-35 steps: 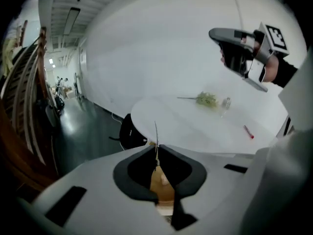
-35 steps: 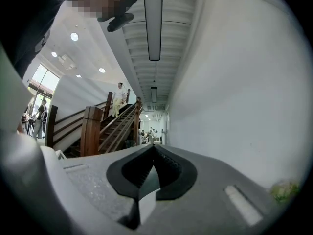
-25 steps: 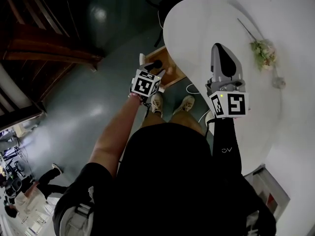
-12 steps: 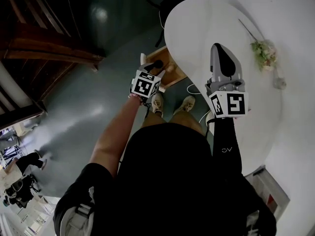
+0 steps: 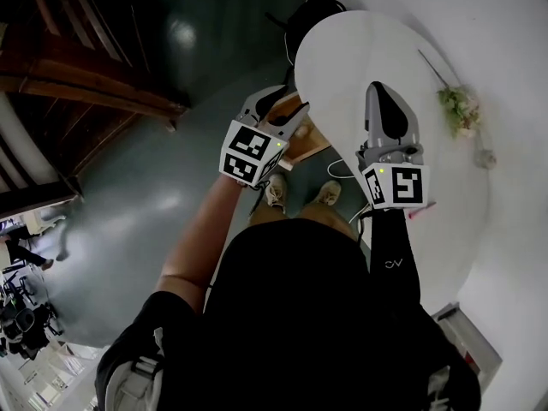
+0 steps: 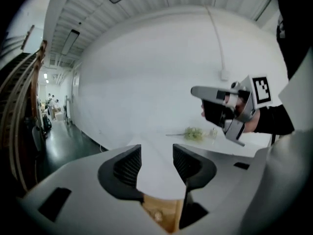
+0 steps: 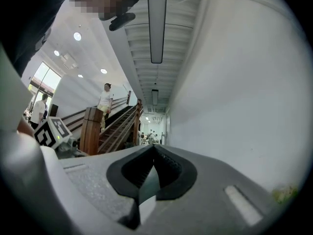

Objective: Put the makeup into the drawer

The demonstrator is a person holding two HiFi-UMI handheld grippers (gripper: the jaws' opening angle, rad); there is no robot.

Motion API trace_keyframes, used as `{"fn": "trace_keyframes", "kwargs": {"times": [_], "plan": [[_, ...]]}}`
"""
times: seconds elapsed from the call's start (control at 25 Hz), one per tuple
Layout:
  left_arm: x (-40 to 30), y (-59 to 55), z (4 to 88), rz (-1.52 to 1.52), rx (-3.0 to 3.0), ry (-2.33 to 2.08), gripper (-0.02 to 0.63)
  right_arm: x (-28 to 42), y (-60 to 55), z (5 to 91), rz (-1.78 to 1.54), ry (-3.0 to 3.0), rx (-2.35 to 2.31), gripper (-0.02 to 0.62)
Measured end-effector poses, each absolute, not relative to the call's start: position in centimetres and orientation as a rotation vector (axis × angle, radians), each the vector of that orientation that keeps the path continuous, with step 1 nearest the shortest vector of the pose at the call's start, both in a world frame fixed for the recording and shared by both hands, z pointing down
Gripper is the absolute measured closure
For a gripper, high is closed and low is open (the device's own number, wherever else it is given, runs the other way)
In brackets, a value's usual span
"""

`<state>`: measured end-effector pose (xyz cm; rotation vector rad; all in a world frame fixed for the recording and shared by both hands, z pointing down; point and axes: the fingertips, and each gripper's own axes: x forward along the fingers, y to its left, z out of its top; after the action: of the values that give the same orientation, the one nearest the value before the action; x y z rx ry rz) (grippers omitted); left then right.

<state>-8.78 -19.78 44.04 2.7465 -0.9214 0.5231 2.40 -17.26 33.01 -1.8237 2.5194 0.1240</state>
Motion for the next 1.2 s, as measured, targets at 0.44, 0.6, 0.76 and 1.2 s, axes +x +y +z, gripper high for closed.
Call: {"fn": "trace_keyframes", "kwargs": {"times": [0.44,0.6,0.76,1.2], "plan": [[-8.4,-19.3,30.9,0.143,3.062,-1.062,0.405,2.0,-16.9,30.4,0.228,2.458,-1.862,0.591],[-6.0,-18.6,30.4,0.122,3.092,-0.946,0.405,4.2,-15.8,30.1,0.238,2.397,-1.945,0.591],[-1.3,-17.2,30.3,0.112,3.151,-0.757,0.405,8.4,-13.2,30.0,0.238,2.279,-2.083,0.591],[13.9,-8.3,31.5,0.106,3.228,-0.103,0.407,21.2,-1.4,29.8,0.263,1.819,-2.521,0.591]]}}
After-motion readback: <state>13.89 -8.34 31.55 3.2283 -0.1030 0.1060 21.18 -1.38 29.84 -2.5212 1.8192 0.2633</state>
